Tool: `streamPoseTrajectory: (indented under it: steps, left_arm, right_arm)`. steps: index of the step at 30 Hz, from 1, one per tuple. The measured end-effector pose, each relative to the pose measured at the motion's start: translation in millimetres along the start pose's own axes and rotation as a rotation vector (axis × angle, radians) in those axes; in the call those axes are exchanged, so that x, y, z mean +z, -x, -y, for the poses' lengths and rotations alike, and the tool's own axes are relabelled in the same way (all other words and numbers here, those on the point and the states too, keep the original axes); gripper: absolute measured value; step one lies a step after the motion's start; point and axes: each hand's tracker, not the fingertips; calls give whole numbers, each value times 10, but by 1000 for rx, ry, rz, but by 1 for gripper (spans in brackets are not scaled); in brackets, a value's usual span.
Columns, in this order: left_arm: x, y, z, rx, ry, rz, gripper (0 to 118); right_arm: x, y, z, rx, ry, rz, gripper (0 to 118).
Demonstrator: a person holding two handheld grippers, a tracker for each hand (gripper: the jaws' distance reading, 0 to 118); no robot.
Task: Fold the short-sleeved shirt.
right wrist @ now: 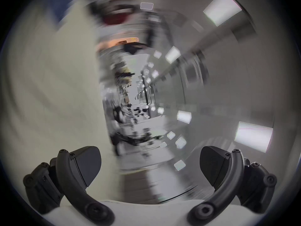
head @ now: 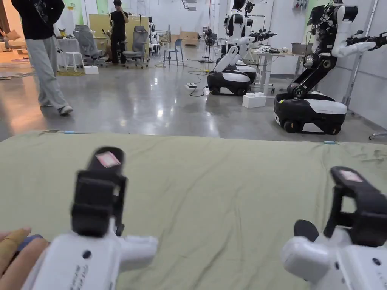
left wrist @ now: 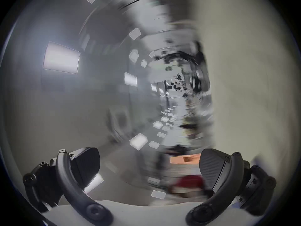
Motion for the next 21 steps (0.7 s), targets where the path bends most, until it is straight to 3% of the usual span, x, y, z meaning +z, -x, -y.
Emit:
streamPoseTrajectory:
  steps: [1,2,5,8,10,11,13,16,17,18,19,21]
  left_arm:
    - [49,-33,3,-68,-65,-12,118]
    - [94,-25,-3,-18,-99,13,118]
    - [113,107,-64,332,-41,191,118]
    - [27,227,-107,482,52,224,118]
    - [-36,315,-83,589,111,212,118]
    - [-100,356,81,672,157,207,118]
    - [-175,497,213,961,262,248,118]
    - [-231,612,517,1615,358,343,118]
    - [-195,575,600,1816,360,348,118]
    - [-129,525,625,2008,376,331,118]
    - [-71,491,632,2112,391,304,118]
    - [49,393,602,2228,421,250,118]
  right_arm:
    - [28,49,28,50,-46,-2,118]
    - [43,85,54,57,-74,-11,118]
    - [20,23,25,-93,-37,-72,118]
    - [-66,-41,58,-181,16,-45,118]
    - [-100,-163,119,-342,57,-34,118]
    - [-106,-262,154,-486,91,-33,118]
    - [-111,-502,268,-879,190,-52,118]
    - [56,-698,588,-1608,159,-60,118]
    - [131,-681,636,-1769,125,-35,118]
    - [211,-650,649,-1885,106,-1,118]
    - [265,-606,632,-1921,108,31,118]
    - [342,-547,516,-1903,138,68,118]
